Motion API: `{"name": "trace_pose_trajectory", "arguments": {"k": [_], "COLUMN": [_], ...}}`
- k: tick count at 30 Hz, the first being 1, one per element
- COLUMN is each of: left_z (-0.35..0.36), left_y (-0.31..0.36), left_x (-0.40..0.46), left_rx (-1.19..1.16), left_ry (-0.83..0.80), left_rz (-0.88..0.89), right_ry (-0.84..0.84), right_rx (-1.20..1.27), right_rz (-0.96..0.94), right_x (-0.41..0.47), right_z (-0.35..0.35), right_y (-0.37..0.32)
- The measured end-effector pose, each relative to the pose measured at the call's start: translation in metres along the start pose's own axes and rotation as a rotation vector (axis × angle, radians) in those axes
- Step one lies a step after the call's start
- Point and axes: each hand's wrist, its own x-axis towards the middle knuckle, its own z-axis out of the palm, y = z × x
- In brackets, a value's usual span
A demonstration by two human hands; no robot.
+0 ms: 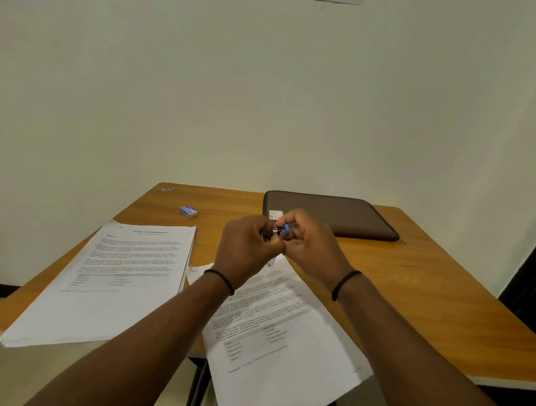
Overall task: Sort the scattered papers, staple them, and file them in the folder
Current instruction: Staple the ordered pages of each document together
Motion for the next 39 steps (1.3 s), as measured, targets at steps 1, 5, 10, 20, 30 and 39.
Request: {"name": "trace_pose_trajectory", "arguments": {"k": [1, 5, 10, 20, 30, 39], "left_z": [0.001, -0.003, -0.011, -0.034, -0.054, -0.054], "left_y": [0.0, -0.001, -0.005, -0.047, -0.091, -0.1], "left_x": [-0.003, -0.007, -0.011, -0.011, -0.021, -0.022], "left_rx": [0.002, 0.014, 0.029, -0.551, -0.046, 0.149], "left_ry": [0.009, 0.036, 0.009, -0.064, -0.463, -0.48], "left_rz": [-0.002, 0.014, 0.044, -0.434, -0.294, -0.121], "right_ry": [0.002, -0.001, -0.032, 0.083, -0.069, -0.223], "right_rx": [0.006, 0.006, 0.082, 0.459, 0.094, -0.578], "right_rz": [0.001, 0.003, 0.039, 0.252, 0.321, 0.215], "right_x": [-0.002, -0.002, -0.004, -0.016, -0.02, -0.01], "right_z": [0.002, 0.005, 0.013, 0.013, 0.012, 0.009], "right_y": [0.002, -0.001, -0.006, 0.008, 0.046, 0.046]}}
